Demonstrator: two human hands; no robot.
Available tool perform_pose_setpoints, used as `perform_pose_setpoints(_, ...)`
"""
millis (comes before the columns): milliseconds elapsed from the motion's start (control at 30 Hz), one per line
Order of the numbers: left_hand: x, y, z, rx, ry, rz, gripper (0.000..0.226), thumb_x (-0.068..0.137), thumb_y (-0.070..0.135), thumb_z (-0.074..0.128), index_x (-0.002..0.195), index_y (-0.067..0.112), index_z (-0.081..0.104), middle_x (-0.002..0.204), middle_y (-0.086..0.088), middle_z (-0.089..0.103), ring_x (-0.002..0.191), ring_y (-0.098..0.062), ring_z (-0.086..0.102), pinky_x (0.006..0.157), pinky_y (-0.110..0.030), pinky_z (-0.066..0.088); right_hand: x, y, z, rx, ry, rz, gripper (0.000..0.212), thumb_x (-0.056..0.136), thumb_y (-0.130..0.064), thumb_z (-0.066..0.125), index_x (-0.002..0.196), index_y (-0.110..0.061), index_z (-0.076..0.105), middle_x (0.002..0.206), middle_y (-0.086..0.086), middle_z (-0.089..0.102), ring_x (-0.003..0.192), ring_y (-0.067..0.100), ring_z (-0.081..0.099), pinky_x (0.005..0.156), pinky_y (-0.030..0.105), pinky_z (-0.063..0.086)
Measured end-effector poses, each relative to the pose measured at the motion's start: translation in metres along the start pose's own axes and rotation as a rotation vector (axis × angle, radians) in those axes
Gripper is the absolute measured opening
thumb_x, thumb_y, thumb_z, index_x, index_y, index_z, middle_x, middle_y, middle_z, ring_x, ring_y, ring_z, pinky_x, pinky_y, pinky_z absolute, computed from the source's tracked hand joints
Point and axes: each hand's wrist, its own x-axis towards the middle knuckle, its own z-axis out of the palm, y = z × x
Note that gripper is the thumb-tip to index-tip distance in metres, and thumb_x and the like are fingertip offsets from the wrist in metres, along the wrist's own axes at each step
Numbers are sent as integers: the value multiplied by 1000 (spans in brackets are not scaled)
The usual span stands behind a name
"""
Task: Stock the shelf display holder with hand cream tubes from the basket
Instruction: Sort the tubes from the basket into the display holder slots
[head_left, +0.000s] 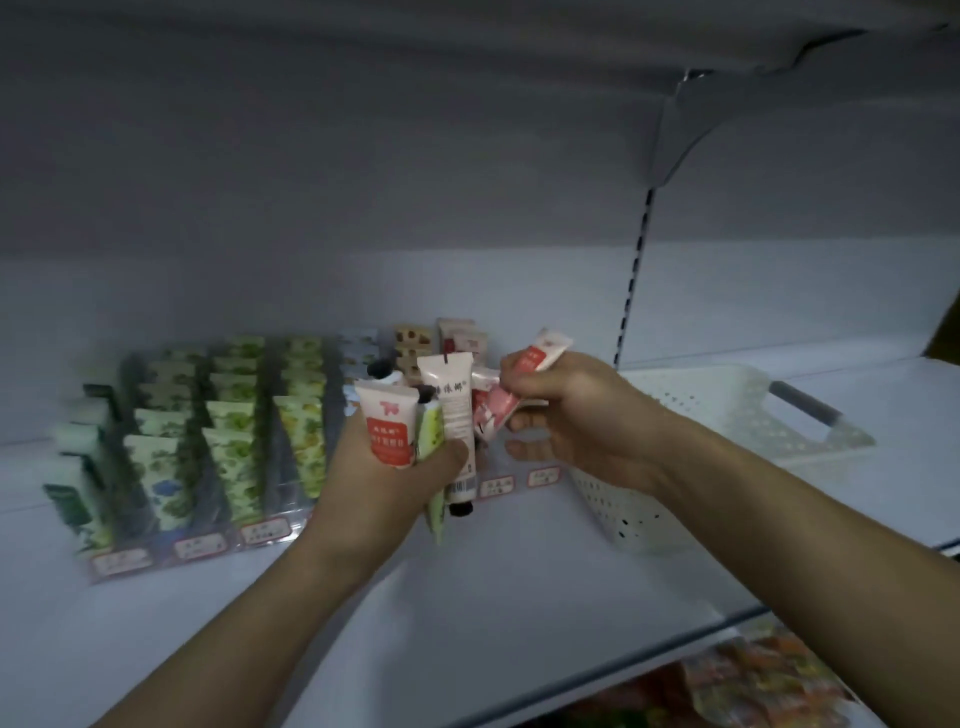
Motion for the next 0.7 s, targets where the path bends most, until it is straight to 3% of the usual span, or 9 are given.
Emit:
perform_pose_setpoints(133,-6,-20,-6,82,-31,-49,39,82,-13,72,91,25,67,75,19,75,72,1,72,59,-13,54,1,10,-5,-307,206,-167,16,99,-9,59,113,-17,59,95,5,69,77,11,60,68,27,51)
perform_pose_setpoints(267,-2,-34,-3,117,-99,-132,39,83,-11,72,107,19,66,94,-3,78,87,-24,77,74,-42,63,5,14,-44,-516,354,-243,24,98,-14,63,121,-19,57,113,4,69,94,11,66,73,21,49)
perform_pose_setpoints(367,1,-38,2,123,-132,-150,42,82,-11,73,112,16,64,99,-3,77,89,-23,77,75,-45,63,9,22,-70,-491,363,-266,30,97,-7,62,126,-11,55,111,5,71,87,0,68,65,10,46)
perform_pose_setpoints(433,4,-41,4,143,-136,-141,44,81,-9,75,111,21,65,98,2,76,90,-21,75,71,-43,64,17,30,-77,-433,349,-293,30,98,-6,61,127,-9,54,106,4,74,88,3,71,69,15,50)
perform_pose_setpoints(500,6,-43,4,128,-125,-137,46,80,-10,75,107,25,64,94,9,76,88,-17,74,66,-35,62,30,35,-75,-389,368,-351,21,100,-10,58,121,-12,58,103,1,76,95,14,73,77,31,57)
perform_pose_setpoints(600,5,-41,6,84,-117,-132,52,77,-16,75,101,28,63,87,20,75,83,-2,72,63,-17,56,51,33,-60,-310,413,-433,14,100,-12,58,112,-17,62,105,2,71,97,18,72,82,30,61)
perform_pose_setpoints(700,5,-42,4,77,-108,-132,52,76,-18,75,101,26,64,87,15,76,83,-4,73,65,-21,60,73,27,-51,-288,444,-483,16,96,-9,64,110,-17,66,105,3,70,98,20,71,84,36,62)
